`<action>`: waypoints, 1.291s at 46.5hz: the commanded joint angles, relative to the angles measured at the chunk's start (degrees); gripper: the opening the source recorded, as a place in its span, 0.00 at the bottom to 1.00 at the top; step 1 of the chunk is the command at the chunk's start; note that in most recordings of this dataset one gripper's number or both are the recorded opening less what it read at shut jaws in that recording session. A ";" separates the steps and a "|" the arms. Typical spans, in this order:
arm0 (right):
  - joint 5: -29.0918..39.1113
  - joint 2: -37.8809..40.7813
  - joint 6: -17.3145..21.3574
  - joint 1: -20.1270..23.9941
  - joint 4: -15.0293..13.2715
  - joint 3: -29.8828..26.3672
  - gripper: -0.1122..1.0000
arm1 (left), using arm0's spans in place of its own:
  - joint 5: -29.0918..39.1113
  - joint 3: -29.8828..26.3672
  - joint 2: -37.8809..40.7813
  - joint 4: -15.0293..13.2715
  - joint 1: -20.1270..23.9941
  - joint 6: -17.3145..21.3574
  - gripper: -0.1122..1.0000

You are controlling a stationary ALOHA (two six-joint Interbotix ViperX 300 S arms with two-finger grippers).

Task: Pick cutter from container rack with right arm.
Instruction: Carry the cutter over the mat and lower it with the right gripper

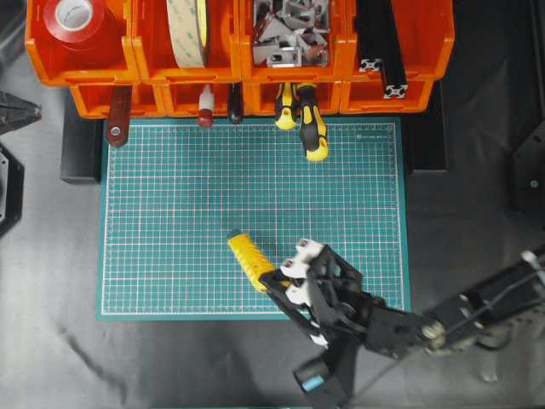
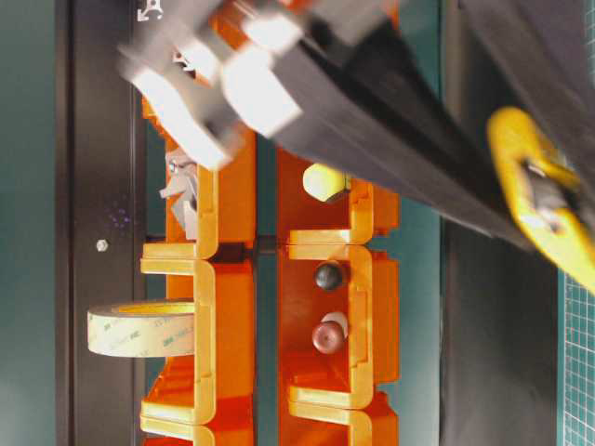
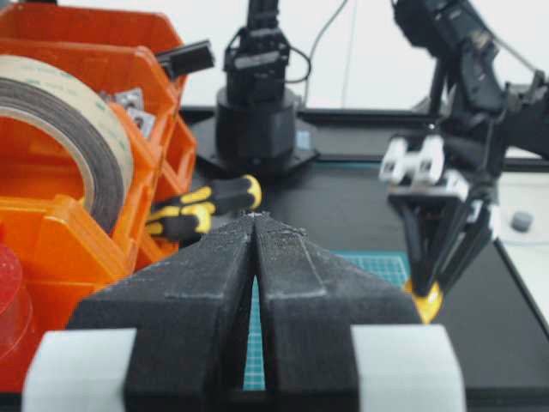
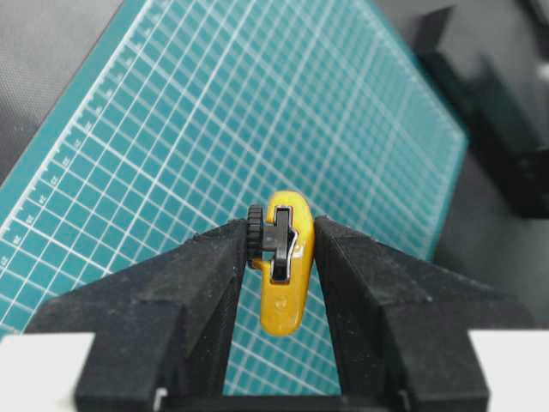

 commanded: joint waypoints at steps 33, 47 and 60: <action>-6.06 3.52 0.26 -7.56 -0.44 0.70 0.35 | 0.70 -1.05 0.26 0.18 -0.18 -0.26 0.10; -9.14 3.16 0.88 -7.29 0.18 1.76 0.35 | 0.70 -1.14 0.18 0.18 -0.18 -0.26 0.10; -9.40 3.16 0.97 -7.29 0.70 2.02 0.36 | 0.70 -1.14 0.18 0.18 -0.18 -0.26 0.10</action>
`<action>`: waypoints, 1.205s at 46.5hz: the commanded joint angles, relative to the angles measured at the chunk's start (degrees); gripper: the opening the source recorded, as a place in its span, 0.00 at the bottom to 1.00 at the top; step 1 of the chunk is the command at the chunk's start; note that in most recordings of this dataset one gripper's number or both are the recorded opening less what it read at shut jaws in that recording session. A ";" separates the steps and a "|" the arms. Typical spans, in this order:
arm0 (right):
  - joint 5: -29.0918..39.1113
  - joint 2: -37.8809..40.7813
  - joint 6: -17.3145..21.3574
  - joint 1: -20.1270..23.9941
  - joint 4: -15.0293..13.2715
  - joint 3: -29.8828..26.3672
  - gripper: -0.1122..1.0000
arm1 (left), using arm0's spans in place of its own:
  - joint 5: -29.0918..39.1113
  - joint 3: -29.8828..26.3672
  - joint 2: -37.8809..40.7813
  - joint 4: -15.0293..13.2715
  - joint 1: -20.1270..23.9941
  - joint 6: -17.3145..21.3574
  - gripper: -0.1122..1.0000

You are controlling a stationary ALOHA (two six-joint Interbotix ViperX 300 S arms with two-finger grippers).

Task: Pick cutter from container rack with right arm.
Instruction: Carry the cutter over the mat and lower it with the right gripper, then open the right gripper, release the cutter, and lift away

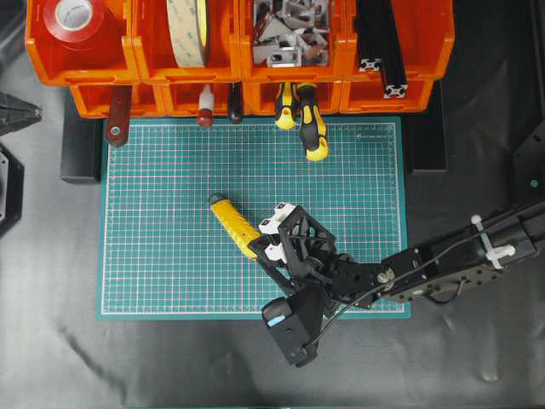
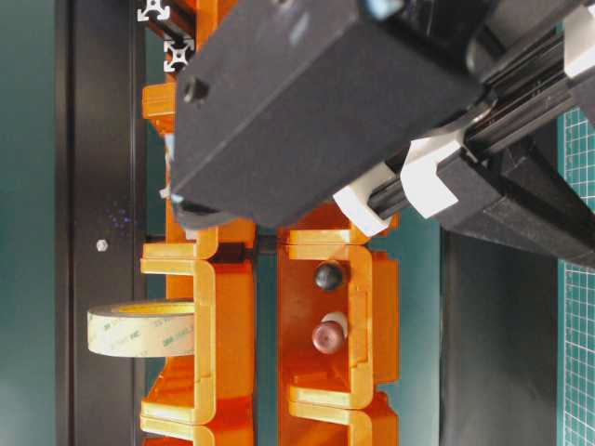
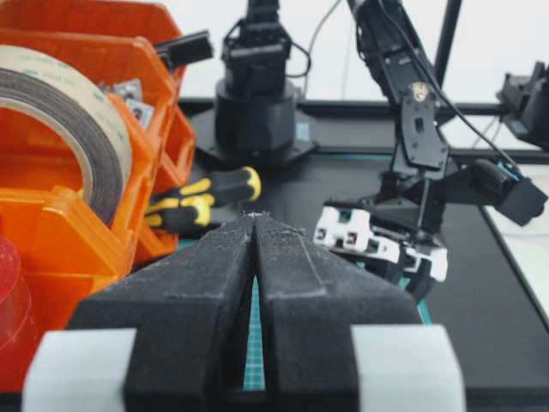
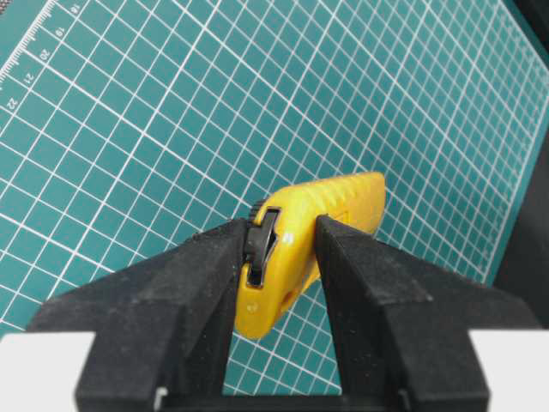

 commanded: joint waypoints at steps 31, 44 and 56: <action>1.76 -3.69 3.34 1.05 5.71 0.18 0.79 | 0.79 -1.14 -0.26 0.09 -0.09 -0.44 0.10; 3.43 -14.24 15.38 1.23 5.71 3.78 0.79 | 3.78 -1.14 -0.79 0.09 -1.14 -4.13 0.10; -1.67 -26.28 25.66 1.32 5.45 9.76 0.79 | 4.75 -1.14 -0.88 0.09 -1.76 -3.69 0.10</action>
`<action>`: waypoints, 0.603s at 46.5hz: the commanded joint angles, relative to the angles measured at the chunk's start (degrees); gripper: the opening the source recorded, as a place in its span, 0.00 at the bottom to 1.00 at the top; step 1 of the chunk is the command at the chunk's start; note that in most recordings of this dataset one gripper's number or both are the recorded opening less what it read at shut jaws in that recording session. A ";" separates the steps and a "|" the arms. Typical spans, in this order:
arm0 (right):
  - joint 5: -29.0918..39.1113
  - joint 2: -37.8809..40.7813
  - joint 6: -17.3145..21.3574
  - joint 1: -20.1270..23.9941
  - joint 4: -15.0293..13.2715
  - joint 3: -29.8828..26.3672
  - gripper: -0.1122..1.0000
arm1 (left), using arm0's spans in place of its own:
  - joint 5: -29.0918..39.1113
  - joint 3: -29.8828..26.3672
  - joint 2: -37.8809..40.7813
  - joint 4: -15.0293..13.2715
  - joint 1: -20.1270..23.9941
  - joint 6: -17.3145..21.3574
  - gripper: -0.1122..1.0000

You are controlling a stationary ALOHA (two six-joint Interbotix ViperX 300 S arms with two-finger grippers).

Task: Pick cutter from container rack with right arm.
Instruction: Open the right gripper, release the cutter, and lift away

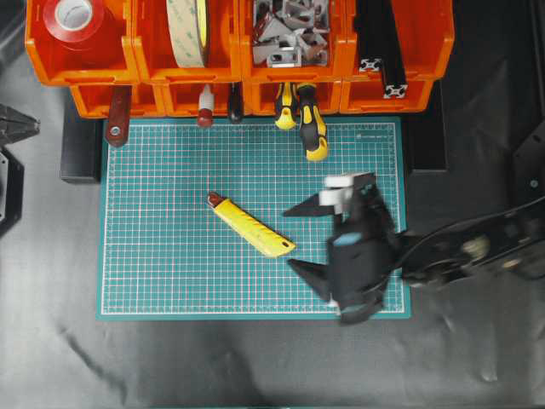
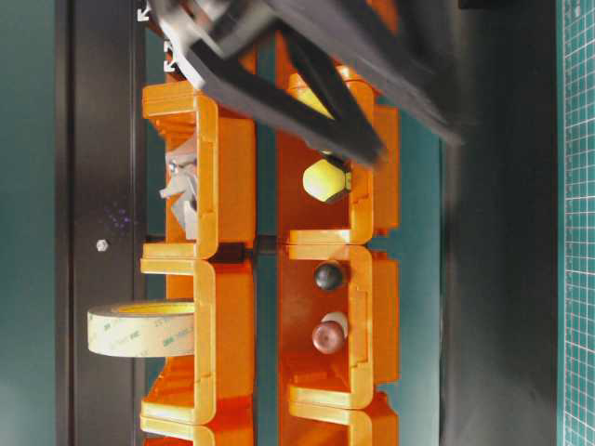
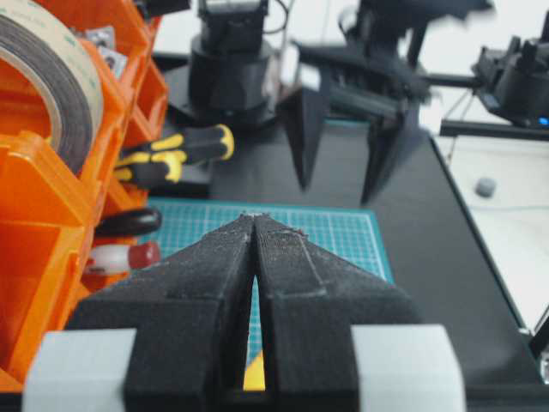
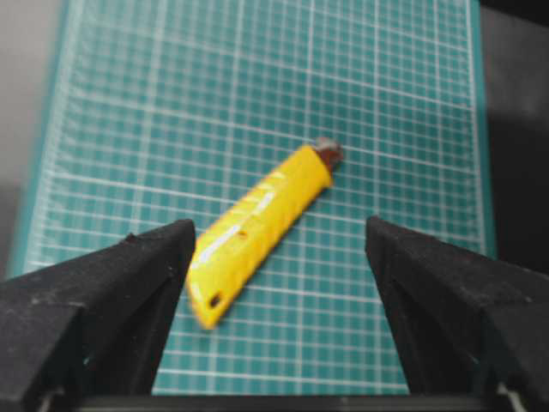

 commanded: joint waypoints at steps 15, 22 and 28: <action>-7.73 -14.68 3.96 1.14 -0.09 4.83 0.79 | 0.26 -1.23 0.09 0.09 0.00 -0.44 0.10; -8.00 -17.93 5.19 1.32 0.00 6.77 0.79 | 0.35 -1.23 0.09 0.09 -0.09 -0.26 0.10; -7.82 -19.69 6.06 1.23 0.00 7.91 0.79 | 0.44 -1.14 0.09 0.09 -0.09 -0.26 0.10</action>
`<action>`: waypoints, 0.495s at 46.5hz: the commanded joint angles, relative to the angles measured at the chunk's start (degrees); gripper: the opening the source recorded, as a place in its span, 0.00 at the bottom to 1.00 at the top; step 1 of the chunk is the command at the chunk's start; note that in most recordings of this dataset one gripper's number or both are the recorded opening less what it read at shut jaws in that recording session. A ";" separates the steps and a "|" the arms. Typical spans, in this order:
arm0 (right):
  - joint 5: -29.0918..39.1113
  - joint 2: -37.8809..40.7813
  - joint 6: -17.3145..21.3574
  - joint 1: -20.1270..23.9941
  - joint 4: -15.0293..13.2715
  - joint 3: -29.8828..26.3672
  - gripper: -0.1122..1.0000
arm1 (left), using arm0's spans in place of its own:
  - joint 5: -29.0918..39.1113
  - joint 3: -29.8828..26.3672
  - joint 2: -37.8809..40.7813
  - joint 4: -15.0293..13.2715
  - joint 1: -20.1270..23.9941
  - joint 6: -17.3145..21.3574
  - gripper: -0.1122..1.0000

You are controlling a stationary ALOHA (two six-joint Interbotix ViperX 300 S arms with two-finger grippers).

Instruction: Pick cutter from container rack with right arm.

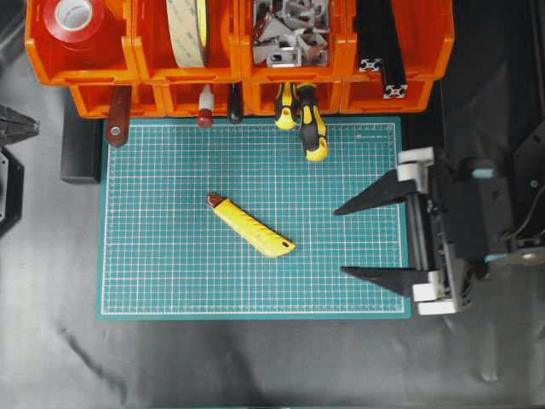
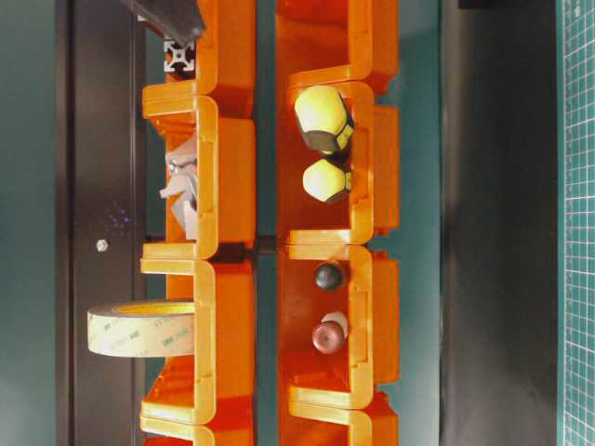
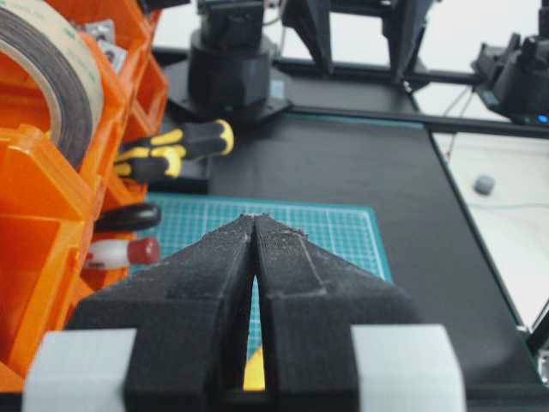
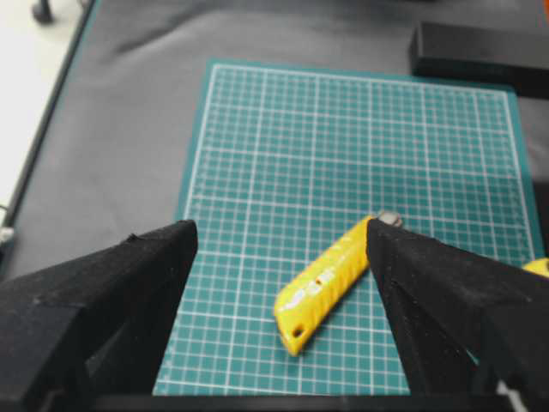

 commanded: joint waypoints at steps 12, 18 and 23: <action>0.00 -2.37 0.26 0.09 -0.09 0.35 0.79 | -0.18 -1.23 0.44 0.09 -0.09 -0.26 0.10; 0.79 -2.37 0.26 0.09 -0.09 0.35 0.79 | -0.18 -1.14 0.44 0.09 -0.18 -0.26 0.10; 1.05 -2.37 0.26 0.09 -0.09 0.35 0.79 | -0.18 -1.14 0.53 0.09 -0.35 -0.35 0.10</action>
